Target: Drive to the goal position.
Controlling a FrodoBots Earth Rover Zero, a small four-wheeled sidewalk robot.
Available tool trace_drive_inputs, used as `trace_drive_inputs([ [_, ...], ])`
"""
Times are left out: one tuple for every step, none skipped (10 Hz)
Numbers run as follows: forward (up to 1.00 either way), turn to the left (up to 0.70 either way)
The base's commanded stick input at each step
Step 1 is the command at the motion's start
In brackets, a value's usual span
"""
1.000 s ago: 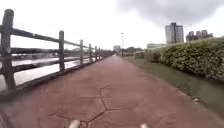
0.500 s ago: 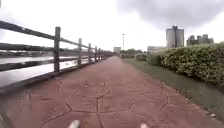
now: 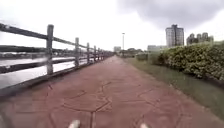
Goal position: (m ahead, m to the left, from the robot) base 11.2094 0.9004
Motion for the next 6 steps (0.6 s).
trace_drive_inputs([
  [0.70,0.00],
  [0.70,0.00],
  [0.70,0.00],
  [0.70,0.00],
  [0.70,0.00],
  [0.70,0.00],
])
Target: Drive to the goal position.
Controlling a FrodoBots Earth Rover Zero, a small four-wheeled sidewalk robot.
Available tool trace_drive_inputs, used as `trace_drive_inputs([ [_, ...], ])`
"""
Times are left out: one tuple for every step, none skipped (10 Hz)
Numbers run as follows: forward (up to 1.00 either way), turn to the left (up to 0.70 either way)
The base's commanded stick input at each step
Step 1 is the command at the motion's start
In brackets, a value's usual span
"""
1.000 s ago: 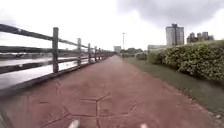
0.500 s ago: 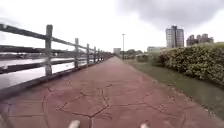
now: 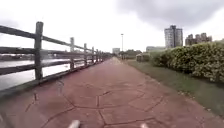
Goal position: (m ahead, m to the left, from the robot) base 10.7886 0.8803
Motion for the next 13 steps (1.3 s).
trace_drive_inputs([
  [0.70,0.00],
  [0.70,0.00],
  [0.70,0.00],
  [0.70,0.00],
  [0.70,0.00],
  [0.70,0.00],
  [0.70,0.00],
  [0.70,0.00],
  [0.70,0.00],
  [0.70,0.00],
  [0.70,0.00],
  [0.70,0.00],
  [0.70,0.00],
])
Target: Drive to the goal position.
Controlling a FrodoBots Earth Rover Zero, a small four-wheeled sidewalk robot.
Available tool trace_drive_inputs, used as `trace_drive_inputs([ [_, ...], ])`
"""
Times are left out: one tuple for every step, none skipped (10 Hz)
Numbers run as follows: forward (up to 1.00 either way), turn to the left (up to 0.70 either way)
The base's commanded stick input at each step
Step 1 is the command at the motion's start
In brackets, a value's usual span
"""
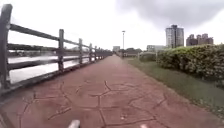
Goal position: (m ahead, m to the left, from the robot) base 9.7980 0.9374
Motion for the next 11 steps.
trace_drive_inputs([
  [0.70,0.00],
  [0.70,0.00],
  [0.70,0.00],
  [0.70,0.00],
  [0.70,0.00],
  [0.70,0.00],
  [0.70,0.00],
  [0.70,0.00],
  [0.70,0.00],
  [0.70,0.00],
  [0.70,0.00],
])
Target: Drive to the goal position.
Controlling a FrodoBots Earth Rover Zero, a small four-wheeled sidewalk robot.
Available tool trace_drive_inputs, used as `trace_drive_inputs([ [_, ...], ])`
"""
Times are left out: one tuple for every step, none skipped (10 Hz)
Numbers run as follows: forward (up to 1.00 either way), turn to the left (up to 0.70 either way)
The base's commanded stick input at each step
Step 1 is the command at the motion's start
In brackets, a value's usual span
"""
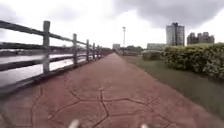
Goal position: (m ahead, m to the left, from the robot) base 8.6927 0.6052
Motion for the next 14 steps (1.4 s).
trace_drive_inputs([
  [0.70,0.00],
  [0.70,0.00],
  [0.70,0.00],
  [0.70,0.00],
  [0.70,0.00],
  [0.70,0.00],
  [0.70,0.00],
  [0.70,-0.02],
  [0.70,-0.08],
  [0.70,-0.22],
  [0.70,-0.30],
  [0.70,0.00],
  [0.70,0.00],
  [0.70,0.00],
])
